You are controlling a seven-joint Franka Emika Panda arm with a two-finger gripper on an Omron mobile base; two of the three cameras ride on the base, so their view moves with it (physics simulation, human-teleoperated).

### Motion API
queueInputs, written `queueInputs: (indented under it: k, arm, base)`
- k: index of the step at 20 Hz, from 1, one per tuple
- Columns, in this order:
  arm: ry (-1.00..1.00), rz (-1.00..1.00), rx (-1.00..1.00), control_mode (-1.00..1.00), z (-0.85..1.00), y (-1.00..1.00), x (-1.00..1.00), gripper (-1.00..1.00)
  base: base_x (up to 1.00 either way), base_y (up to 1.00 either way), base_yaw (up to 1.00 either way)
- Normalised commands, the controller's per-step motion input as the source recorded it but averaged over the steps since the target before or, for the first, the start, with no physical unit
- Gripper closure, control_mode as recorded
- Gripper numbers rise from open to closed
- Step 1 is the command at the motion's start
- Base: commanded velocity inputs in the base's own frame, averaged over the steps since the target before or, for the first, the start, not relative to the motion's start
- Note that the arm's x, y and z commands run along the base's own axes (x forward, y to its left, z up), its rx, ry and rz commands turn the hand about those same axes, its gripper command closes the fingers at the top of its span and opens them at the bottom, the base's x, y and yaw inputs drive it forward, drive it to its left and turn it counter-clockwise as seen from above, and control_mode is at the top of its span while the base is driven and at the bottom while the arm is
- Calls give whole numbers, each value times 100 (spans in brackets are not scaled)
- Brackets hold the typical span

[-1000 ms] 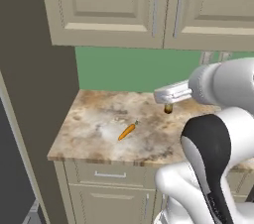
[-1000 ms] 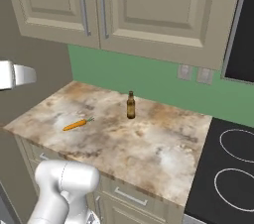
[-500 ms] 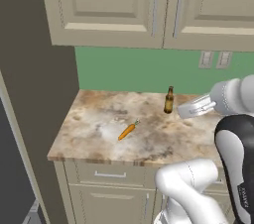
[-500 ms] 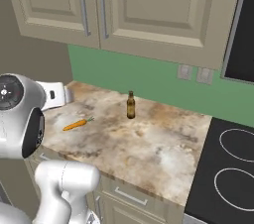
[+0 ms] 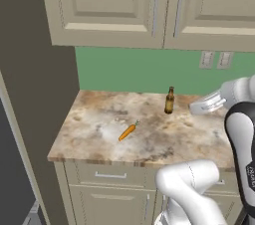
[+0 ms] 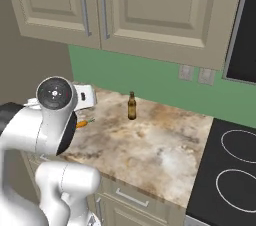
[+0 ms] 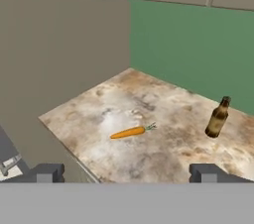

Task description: Place the liquor and beer on the top shelf of the fridge to keep them out of children's reach, and place the carrot on lower shelves for easy access.

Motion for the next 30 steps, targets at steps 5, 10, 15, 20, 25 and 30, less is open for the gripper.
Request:
queueInputs:
  k: [5,10,15,20,25,30]
  arm:
    - [0,3,11,-100,-9,-62,28,-100]
    - [-2,5,10,-100,-16,-54,28,-100]
    - [0,8,11,-100,-38,-51,34,-100]
    - [-2,20,6,-100,-33,-53,16,-100]
    - [-11,22,0,-100,-38,-29,5,-100]
    - [-16,9,0,-100,-49,-2,20,-100]
  base:
    - [0,0,0]
    - [0,0,0]
    - [0,0,0]
    - [0,0,0]
    - [0,0,0]
    - [0,0,0]
